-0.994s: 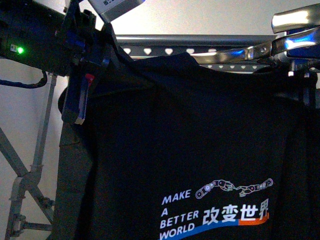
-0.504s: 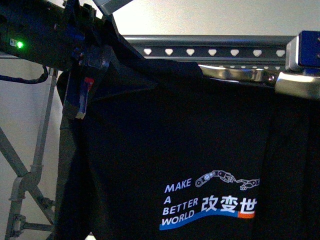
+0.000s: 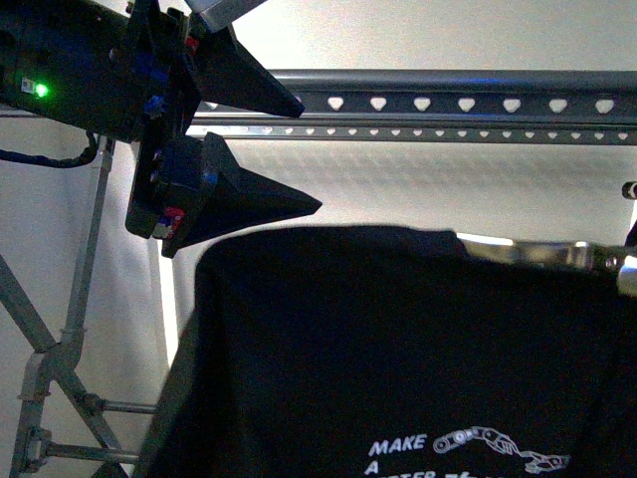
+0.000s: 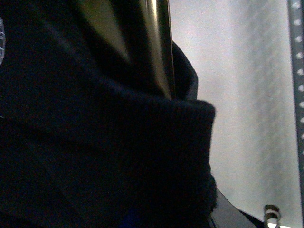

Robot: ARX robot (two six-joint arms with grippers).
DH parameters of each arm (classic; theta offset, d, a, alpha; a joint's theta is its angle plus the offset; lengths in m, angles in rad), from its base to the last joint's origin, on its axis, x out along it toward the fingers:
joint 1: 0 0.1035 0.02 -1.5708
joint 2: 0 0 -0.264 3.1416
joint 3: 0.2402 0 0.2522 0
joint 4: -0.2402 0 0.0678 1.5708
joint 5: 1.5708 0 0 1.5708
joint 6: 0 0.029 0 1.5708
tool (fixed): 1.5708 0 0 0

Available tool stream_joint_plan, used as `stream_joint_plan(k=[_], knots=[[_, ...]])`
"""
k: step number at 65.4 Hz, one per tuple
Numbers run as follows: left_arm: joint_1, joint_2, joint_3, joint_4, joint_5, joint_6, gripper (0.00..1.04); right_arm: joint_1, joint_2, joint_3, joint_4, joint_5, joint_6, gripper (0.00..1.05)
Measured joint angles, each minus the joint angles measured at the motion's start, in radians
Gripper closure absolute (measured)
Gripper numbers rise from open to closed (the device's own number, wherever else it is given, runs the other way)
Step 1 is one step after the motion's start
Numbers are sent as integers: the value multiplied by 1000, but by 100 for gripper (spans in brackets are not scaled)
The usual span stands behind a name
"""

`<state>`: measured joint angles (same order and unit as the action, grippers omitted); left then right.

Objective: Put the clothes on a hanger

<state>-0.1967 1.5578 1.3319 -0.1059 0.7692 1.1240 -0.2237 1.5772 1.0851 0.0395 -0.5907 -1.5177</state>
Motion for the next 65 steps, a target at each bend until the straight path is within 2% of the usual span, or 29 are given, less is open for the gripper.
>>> stream_joint_plan(k=[3,5,8,11,12,13,15,20,25,28,31,34,36,42,50,51,60,62,65], knots=[[-4,0,-10,37,-26,-46,6,-8,0,-16,-29,17,-11,97],[-8,-4,-65,226,-152,-173,7,-12,0,-21,-55,29,-12,97],[-9,-1,-132,514,-362,-474,7,-18,-3,-23,-105,40,0,97],[5,7,-134,685,-572,-799,7,-23,-15,-23,-170,39,30,97],[12,6,-125,698,-643,-924,7,-24,-21,-23,-195,39,50,97],[16,6,-119,697,-676,-946,7,-25,-24,-23,-209,38,59,97],[32,0,-85,666,-814,-1137,7,-30,-35,-23,-264,39,95,97],[51,-14,-49,570,-1002,-1287,7,-39,-60,-23,-358,35,144,97],[67,-35,-65,578,-1116,-1339,7,-48,-93,-23,-456,17,183,97],[70,-48,-96,639,-1137,-1348,7,-55,-128,-22,-552,-20,227,100],[68,-69,-117,641,-1106,-1358,7,-61,-161,-22,-658,-41,249,100],[70,-118,-132,479,-963,-1295,18,-69,-186,-21,-750,-63,275,100],[69,-167,-183,414,-918,-1239,25,-82,-195,-15,-799,-85,307,100],[66,-313,-425,483,-894,-1164,48,-120,-219,33,-913,-206,448,100],[84,-412,-630,569,-870,-1142,70,-135,-272,63,-882,-317,630,100],[92,-432,-673,587,-864,-1140,75,-137,-284,66,-862,-330,676,100],[122,-504,-835,666,-851,-1134,98,-137,-312,81,-808,-352,915,100],[125,-518,-866,684,-848,-1134,102,-136,-314,81,-795,-350,961,100],[124,-547,-925,715,-846,-1131,101,-131,-309,81,-763,-332,1049,100]])
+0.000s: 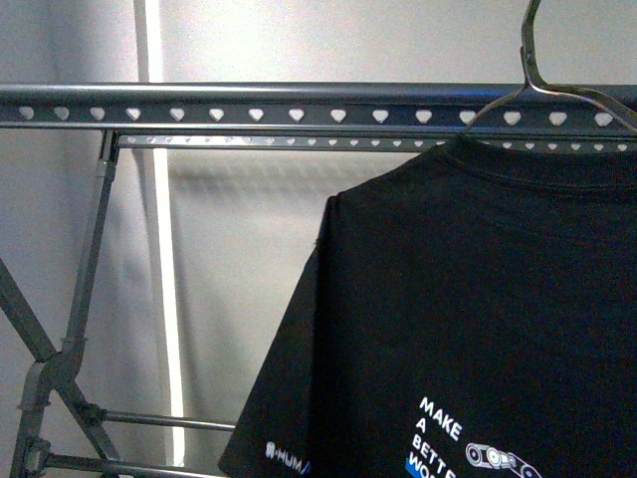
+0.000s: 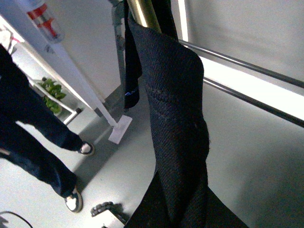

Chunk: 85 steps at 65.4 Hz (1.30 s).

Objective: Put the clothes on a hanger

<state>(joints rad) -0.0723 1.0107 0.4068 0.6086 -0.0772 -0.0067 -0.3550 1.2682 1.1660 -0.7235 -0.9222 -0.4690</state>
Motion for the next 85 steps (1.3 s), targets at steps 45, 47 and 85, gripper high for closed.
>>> stream_joint_plan(k=[45,47,85], knots=[[-133,-363,-388,25,-127,2,101,34,247,238,307,197,793,100],[-128,-369,-388,13,-121,2,101,34,262,251,309,203,815,100],[-65,-544,-389,-133,-60,5,58,38,460,460,291,295,998,100]])
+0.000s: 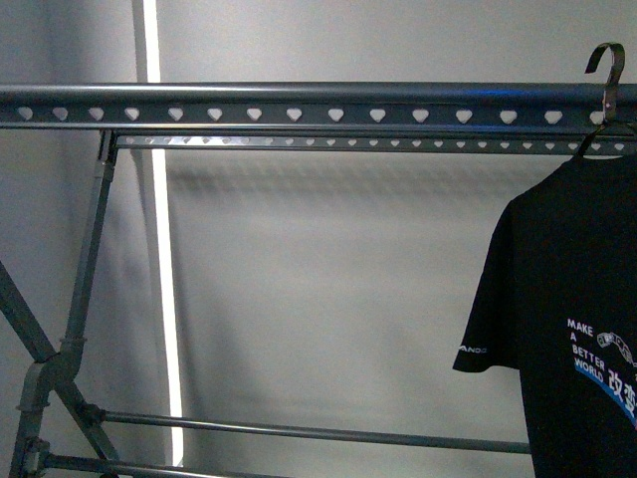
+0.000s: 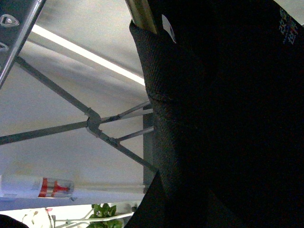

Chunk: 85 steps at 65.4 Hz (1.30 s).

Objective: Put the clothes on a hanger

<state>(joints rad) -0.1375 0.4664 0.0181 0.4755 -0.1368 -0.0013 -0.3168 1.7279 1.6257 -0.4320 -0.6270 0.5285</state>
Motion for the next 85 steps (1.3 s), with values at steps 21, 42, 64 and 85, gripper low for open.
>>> stream_joint_plan(k=[21,42,64,85], knots=[[0,0,0,0,0,0,6,43,2,-85,59,59,0,100],[0,0,0,0,0,1,7,59,-35,-227,168,89,-26,94],[0,0,0,0,0,1,7,43,-310,-446,478,299,-172,40],[0,0,0,0,0,1,7,139,-1146,-1064,732,475,-480,20]])
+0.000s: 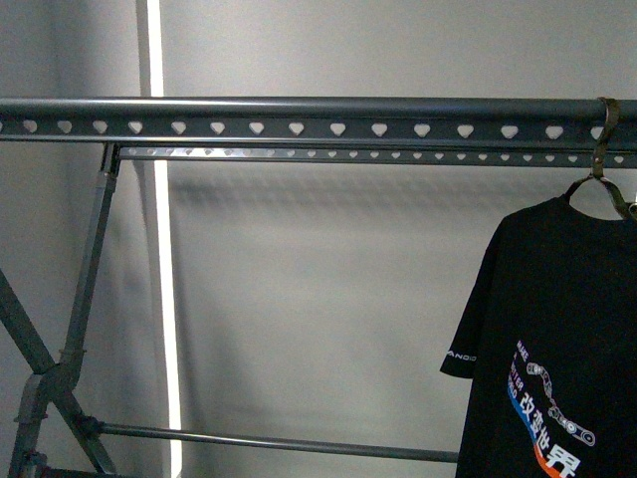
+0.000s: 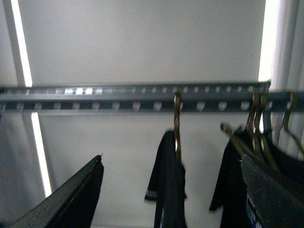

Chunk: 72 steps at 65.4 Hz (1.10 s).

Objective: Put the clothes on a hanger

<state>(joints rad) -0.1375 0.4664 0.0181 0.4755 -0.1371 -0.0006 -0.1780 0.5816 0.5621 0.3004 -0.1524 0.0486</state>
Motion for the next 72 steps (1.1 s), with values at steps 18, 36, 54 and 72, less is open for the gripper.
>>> stream_joint_plan(k=[18,36,54,72], knots=[[0,-2,0,0,0,0,7,161,-196,-267,-216,143,-43,80],[0,-2,0,0,1,0,7,174,-304,-409,-185,149,-48,102],[0,-2,0,0,1,0,7,174,-375,-474,-183,149,-48,102],[0,-2,0,0,1,0,7,174,-528,-499,-306,149,-48,102]])
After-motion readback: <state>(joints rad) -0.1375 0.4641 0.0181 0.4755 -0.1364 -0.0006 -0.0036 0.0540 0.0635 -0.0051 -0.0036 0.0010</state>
